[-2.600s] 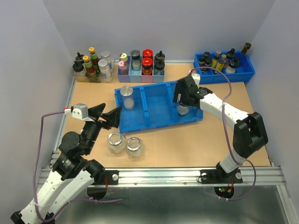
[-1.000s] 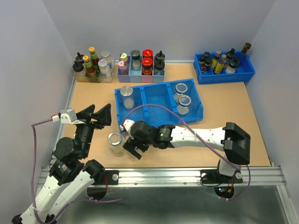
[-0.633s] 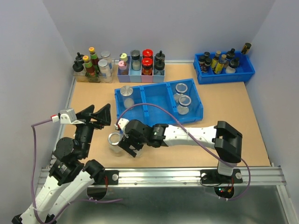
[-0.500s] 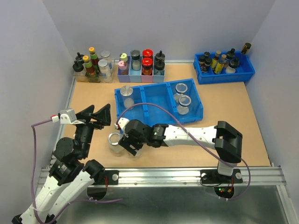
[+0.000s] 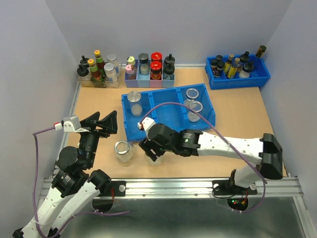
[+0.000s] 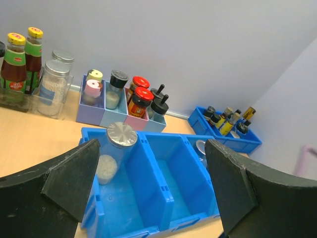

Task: Organize the condiment bottles

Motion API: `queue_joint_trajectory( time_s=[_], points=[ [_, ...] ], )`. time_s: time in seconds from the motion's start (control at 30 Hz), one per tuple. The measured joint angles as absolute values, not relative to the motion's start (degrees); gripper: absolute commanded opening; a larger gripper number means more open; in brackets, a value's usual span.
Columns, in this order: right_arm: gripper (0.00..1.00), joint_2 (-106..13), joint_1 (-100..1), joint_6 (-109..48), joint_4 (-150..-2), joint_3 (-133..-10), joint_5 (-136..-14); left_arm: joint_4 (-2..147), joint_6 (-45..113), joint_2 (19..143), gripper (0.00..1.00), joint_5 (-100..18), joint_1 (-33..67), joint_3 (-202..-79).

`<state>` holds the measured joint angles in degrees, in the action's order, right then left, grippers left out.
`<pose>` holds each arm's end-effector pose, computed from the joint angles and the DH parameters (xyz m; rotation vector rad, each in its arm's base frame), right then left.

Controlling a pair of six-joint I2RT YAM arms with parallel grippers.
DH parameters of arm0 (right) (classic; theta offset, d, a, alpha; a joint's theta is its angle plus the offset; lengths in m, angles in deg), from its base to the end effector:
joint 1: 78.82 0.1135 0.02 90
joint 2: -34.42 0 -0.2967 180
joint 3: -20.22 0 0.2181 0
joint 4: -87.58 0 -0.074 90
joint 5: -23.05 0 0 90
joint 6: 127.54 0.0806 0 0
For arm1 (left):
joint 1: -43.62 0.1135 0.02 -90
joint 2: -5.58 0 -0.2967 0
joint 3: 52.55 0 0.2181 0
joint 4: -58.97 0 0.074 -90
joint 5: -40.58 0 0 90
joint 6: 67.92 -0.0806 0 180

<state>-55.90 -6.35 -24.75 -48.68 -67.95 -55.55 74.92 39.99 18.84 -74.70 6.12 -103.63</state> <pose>0.1194 0.3252 0.2922 -1.1117 2.1333 0.4830 0.0525 0.0031 0.3700 -0.1856 1.2339 -0.5792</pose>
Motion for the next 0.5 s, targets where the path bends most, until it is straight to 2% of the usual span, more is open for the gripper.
queue_joint_trajectory(
  time_s=[0.13, 0.23, 0.5],
  points=[
    [0.0, -48.21, -7.51, -22.36, -45.34, -67.98, -50.67, 74.9, 39.97, 18.86, 0.99, -74.61, 6.12, -103.63],
    [0.01, -44.62, -12.1, -20.83, -44.44, -68.3, -48.03, 74.86, 39.99, 18.97, 0.99, -74.44, 6.12, -103.63],
    [0.01, -50.39, -25.67, -19.57, -43.0, -74.86, -40.49, 74.84, 39.99, 18.97, 0.99, -74.18, 6.12, -103.63]
  ],
)
